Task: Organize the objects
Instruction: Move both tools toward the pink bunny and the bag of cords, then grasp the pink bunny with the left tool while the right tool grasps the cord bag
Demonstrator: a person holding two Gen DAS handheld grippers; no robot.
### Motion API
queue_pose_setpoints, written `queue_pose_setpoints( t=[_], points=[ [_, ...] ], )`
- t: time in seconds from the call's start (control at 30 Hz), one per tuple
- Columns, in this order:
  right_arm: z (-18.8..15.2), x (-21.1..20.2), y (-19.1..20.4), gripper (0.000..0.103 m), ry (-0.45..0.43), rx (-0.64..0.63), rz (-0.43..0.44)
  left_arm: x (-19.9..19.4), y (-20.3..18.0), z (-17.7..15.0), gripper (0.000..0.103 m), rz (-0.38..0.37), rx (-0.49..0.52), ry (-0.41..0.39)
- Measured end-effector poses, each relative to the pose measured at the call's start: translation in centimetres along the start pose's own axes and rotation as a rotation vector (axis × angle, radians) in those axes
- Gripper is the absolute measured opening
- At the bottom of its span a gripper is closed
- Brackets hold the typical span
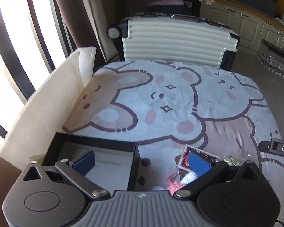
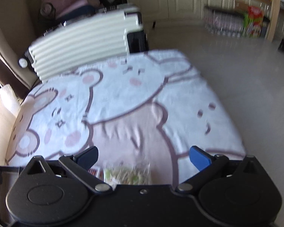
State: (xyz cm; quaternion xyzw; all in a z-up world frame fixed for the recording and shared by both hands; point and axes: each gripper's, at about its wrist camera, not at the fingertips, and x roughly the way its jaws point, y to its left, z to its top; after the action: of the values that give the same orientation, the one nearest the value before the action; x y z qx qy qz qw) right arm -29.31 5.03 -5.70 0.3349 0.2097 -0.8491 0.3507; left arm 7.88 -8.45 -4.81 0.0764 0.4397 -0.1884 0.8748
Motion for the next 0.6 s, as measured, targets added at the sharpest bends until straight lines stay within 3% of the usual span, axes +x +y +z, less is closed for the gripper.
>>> queue_pose_setpoints(
  t=[0.13, 0.3, 0.6],
  points=[
    [-1.4, 1.7, 0.6, 0.103, 0.072, -0.018, -0.026, 1.6, 0.1, -1.1, 0.1, -0.022, -0.043, 0.099],
    [-2.1, 3.1, 1.7, 0.103, 0.115, -0.014, -0.018, 3.0, 0.4, -2.1, 0.087, -0.082, -0.116, 0.16],
    [-3.1, 5.1, 3.1, 0.103, 0.169, -0.06, -0.042, 4.8, 0.3, -3.5, 0.08, -0.137, -0.167, 0.246]
  ],
)
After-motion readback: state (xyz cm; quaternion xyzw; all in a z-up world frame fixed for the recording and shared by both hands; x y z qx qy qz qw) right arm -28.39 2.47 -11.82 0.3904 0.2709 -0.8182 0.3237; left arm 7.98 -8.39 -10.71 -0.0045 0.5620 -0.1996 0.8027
